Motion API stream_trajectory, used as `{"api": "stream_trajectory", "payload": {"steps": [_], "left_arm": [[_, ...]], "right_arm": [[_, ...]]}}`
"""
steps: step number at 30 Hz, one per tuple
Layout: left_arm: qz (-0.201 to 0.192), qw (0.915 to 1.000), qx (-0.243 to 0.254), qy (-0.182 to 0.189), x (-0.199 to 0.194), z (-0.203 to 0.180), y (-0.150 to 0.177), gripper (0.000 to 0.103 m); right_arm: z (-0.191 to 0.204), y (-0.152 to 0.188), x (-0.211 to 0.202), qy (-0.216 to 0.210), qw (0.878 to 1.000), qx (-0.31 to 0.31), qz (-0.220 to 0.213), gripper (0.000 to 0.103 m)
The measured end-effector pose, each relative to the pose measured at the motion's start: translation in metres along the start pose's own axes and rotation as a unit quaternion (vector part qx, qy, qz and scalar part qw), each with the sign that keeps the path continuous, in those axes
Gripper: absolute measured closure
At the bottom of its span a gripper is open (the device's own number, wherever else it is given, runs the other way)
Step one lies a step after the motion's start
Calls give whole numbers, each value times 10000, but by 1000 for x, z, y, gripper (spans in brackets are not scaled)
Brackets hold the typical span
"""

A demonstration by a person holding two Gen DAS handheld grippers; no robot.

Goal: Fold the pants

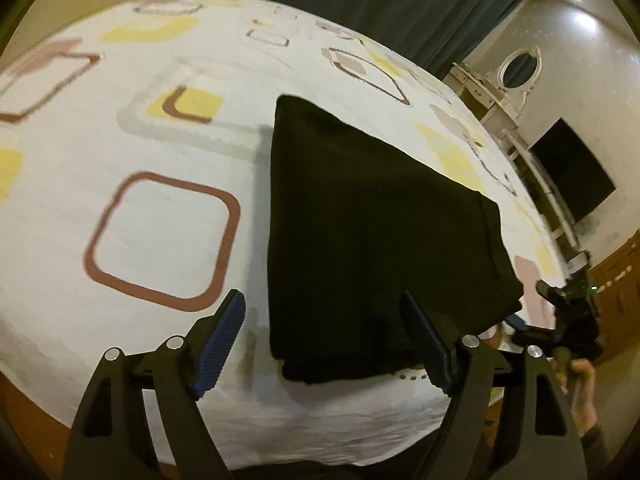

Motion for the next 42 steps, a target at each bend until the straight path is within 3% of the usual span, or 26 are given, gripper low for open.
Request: {"api": "stream_trajectory", "payload": {"steps": [11,14,17,22,25,32,42], "left_arm": [[-587,9956,369,-623,-29,-14,19,21],[-756,9931,506,-746,-38,-17,22,20],[-955,9906,526,-826,-47,-18,24,19],[-1111,9894,431,-830,-56,-19,26,17],[-1185,9870,614,-894,-60,-24,32,17],[-1105,9867,768,-913,-58,-33,47,17],[-1105,9860,857,-910,-55,-40,55,17]], "right_arm": [[15,16,-34,1575,9849,-625,-345,16],[30,20,-32,2005,9731,-1103,-263,13],[45,28,-28,2625,9512,-1617,-160,13],[60,37,-21,3182,9231,-2158,-61,12],[73,44,-10,3324,9094,-2499,-25,11],[91,52,-5,3352,8989,-2815,-176,9],[90,50,-8,3336,9002,-2785,-291,8]]}}
Point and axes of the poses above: each gripper's, at about its wrist camera, not at the fingertips, and x roughly the way its jaws point, z to its left, y to its underside, the point moved 1 cm from there along x, roughly the way its jaws point, and after that the axes turned 14 degrees about -x, right-handed, at the moved point
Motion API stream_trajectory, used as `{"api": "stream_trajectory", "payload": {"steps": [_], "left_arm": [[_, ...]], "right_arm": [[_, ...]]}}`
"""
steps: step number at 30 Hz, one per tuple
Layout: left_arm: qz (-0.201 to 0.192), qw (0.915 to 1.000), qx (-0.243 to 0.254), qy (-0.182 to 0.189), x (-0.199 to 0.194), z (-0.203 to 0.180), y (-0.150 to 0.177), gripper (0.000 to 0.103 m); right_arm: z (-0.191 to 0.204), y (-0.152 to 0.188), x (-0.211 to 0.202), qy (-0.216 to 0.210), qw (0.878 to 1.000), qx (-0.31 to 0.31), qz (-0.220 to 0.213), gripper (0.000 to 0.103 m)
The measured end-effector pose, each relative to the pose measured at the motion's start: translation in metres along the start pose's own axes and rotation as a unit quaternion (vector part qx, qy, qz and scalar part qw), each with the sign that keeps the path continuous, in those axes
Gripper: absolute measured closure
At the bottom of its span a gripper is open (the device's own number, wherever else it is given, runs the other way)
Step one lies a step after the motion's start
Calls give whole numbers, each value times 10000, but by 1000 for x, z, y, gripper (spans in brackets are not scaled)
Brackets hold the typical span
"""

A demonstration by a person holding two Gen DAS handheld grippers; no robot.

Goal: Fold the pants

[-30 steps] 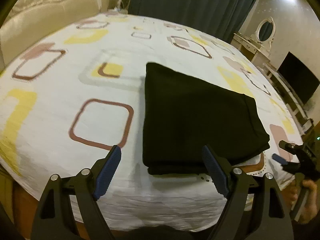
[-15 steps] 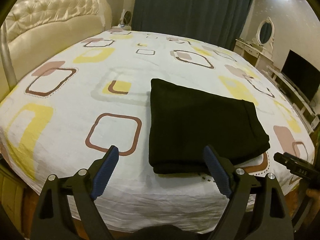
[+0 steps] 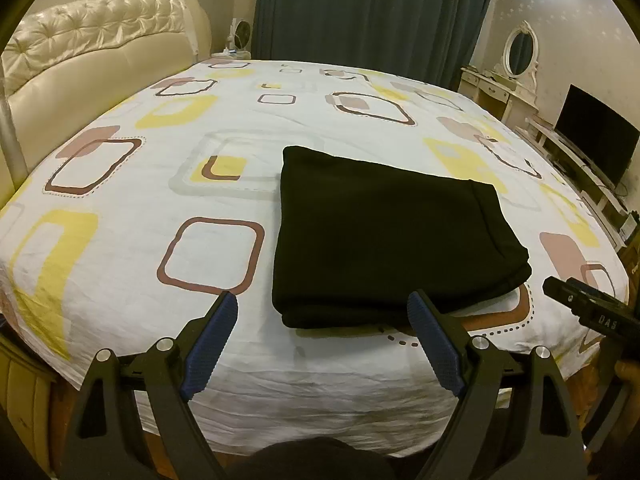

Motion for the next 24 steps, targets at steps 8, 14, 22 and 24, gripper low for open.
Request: {"api": "stream_trajectory", "payload": {"steps": [8,14,22,24], "left_arm": [[16,10000,-80,-42,3,0,-1,17],[-56,9999,-8,-125,1,-2,0,17],[-142,9997,94,-182,-1,-5,1,17],[-149,9995,115,-235,0,-6,1,17]], "right_arm": [[4,2,2,5,10000,-49,1,8],[6,5,4,-17,10000,-18,42,8],[6,4,6,-55,10000,-28,47,8],[5,5,6,-57,10000,-16,60,8]]}}
Point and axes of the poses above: each gripper's, at about its wrist camera, not at the fingertips, and x roughly the way its jaws point, z to its left, y to its underside, the point moved 1 cm from there along x, roughly the way its jaws point, and after that the axes turned 14 degrees about -x, right-handed, at the moved point
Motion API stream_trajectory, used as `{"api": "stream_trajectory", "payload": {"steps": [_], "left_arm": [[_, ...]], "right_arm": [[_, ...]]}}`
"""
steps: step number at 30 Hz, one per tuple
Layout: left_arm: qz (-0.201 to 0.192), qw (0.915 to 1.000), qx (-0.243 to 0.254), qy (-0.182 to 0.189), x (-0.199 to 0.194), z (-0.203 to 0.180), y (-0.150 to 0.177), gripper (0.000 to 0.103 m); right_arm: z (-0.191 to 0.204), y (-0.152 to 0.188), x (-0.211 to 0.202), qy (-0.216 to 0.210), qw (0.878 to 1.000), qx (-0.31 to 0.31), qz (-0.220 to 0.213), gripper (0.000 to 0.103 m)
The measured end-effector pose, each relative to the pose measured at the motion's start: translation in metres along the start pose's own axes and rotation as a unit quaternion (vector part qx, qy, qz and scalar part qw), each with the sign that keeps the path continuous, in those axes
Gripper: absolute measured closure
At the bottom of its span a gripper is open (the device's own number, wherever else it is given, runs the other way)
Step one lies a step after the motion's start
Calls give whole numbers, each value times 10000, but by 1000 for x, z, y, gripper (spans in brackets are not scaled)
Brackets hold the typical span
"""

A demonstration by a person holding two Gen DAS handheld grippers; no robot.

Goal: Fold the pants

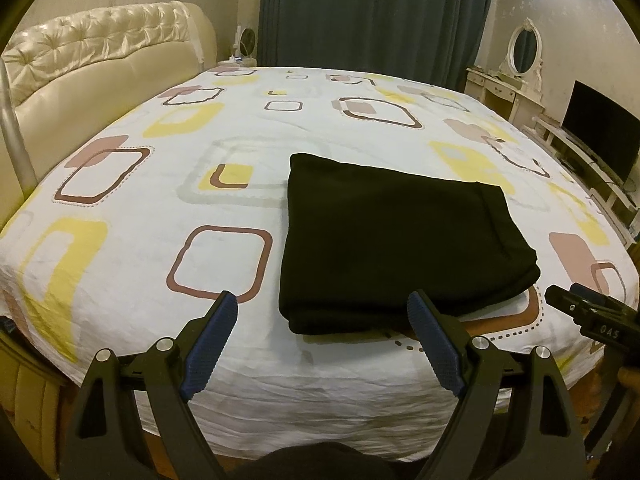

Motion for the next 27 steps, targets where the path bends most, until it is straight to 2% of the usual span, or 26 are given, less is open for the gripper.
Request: {"api": "stream_trajectory", "payload": {"steps": [27], "left_arm": [[-10,9995,57,-308,2,0,-3,17]], "right_arm": [[2,2,5,-75,9999,-6,99,8]]}}
Point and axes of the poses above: each gripper's, at about its wrist camera, not at the fingertips, and x roughly the way its jaws point, z to its left, y to its underside, the point moved 1 cm from there along x, roughly the way its jaws point, and after that the axes turned 14 degrees about -x, right-handed, at the moved point
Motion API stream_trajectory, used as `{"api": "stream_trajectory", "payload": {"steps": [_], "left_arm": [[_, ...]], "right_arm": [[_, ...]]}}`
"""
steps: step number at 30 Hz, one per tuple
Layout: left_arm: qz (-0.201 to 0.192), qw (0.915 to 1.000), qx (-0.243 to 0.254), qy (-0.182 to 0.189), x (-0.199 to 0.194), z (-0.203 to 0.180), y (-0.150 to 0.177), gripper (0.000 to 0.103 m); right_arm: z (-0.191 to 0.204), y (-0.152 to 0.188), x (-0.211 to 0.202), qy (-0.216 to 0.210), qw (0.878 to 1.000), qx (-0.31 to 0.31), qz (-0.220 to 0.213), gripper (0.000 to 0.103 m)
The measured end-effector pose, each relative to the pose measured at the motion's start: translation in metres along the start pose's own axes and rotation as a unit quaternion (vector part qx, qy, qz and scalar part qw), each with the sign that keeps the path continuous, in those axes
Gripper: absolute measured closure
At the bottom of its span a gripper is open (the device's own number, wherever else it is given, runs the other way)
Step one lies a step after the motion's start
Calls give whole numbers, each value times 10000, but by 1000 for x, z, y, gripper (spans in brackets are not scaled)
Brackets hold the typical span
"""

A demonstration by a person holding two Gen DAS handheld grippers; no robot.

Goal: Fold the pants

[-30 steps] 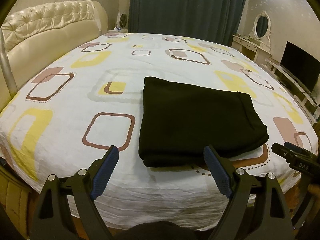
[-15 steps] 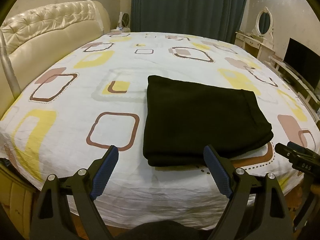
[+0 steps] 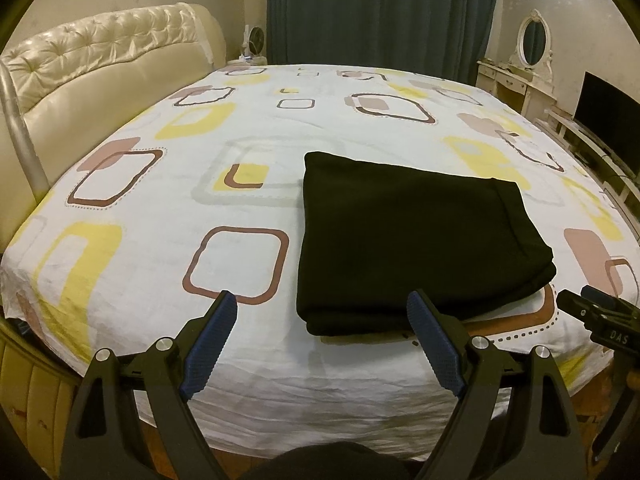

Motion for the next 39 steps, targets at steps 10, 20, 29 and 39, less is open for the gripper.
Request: {"api": "stream_trajectory", "payload": {"steps": [10,20,29,39], "left_arm": [[-26,10000,33,21,0,0,0,17],[2,10000,85,49,-1,-2,1,17],[-26,9999,139,58,-2,-5,2,17],[-50,9999,159,-42,-1,-6,3,15]], "right_arm": [[2,2,1,-21,10000,-7,32,8],[1,2,3,-56,10000,-34,62,8],[2,3,4,-79,9999,-45,83,8],[1,4,7,-118,9998,-69,133,8]]}}
Point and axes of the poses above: each gripper's, at about its wrist camera, not at the fingertips, and x roughly the way its jaws point, z to its left, y to its underside, the point moved 1 cm from there along x, roughly the way its jaws point, and after that the axes turned 14 degrees about -x, right-handed, at the moved point
